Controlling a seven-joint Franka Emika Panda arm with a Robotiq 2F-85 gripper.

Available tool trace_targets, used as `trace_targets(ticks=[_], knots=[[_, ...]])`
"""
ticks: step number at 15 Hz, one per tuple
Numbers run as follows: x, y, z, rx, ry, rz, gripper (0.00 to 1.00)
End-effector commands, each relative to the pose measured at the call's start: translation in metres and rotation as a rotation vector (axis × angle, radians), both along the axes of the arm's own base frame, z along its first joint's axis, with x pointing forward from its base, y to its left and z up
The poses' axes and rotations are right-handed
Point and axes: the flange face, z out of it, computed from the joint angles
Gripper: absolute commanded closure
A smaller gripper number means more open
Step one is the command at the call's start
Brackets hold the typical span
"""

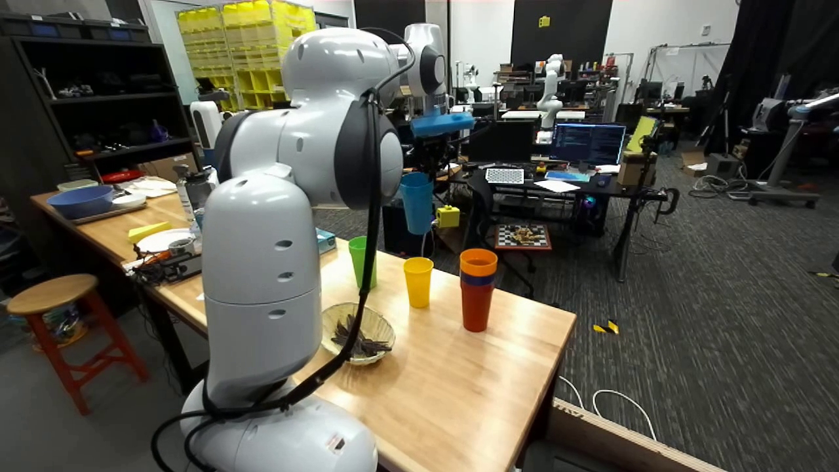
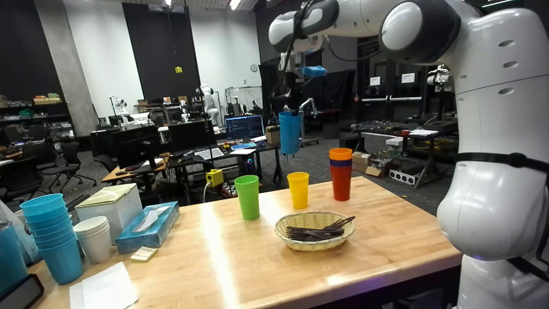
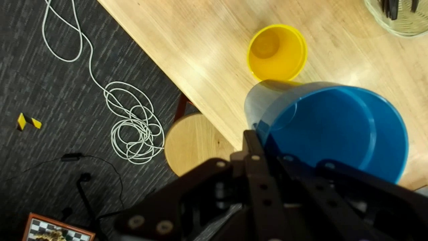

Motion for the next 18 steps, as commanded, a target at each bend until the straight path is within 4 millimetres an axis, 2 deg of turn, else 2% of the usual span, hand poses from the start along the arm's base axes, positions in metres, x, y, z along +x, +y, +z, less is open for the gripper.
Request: trace_targets(ticks=[1,5,8,18], knots=[[-0.014,-0.03,0.026,-0.034,-0.015,-0.043,0.99],[-0.02,-0.069,0.041,-0.041,-0.025,-0.112,0.99],[-0.022,-0.092,0.044,-0.053,-0.023,-0.155,0.99],[-0.024,-0.142,0.032,-0.157,0.043,-0.264,0.99]])
